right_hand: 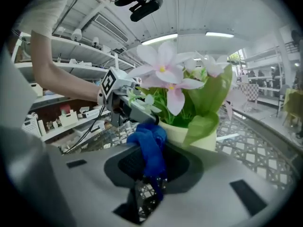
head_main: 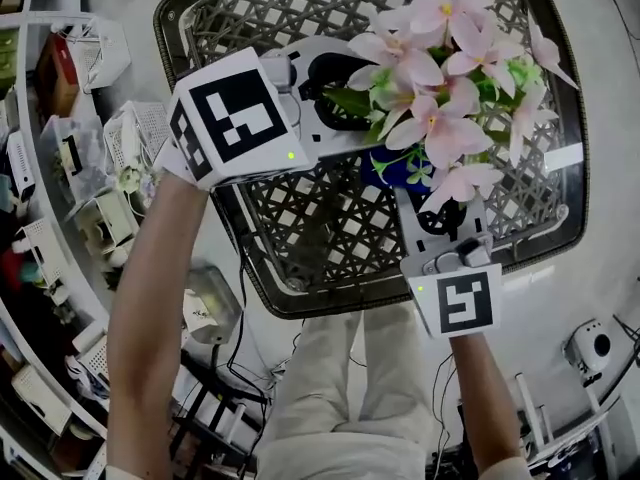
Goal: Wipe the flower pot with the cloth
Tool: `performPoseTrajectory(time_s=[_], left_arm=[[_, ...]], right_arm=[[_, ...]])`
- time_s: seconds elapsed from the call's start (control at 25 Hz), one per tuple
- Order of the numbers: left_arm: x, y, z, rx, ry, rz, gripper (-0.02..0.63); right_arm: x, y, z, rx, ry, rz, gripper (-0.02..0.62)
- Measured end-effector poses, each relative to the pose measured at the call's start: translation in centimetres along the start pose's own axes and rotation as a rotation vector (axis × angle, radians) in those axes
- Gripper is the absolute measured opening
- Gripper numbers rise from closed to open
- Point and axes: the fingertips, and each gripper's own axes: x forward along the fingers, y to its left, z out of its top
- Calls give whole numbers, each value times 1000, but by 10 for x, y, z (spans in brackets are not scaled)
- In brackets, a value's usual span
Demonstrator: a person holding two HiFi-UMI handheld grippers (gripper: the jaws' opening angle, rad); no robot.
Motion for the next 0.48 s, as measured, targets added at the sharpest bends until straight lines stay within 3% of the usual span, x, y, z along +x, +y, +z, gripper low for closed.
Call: performPoseTrajectory(time_s=[0.2,0.48], left_arm=[[0,-1,-1,-4,3,1,276],[-1,-1,4,12,12,6,275]], right_arm=[[4,1,-4,-8,35,12,103],[-20,-24,-4,-11,27,-42,104]])
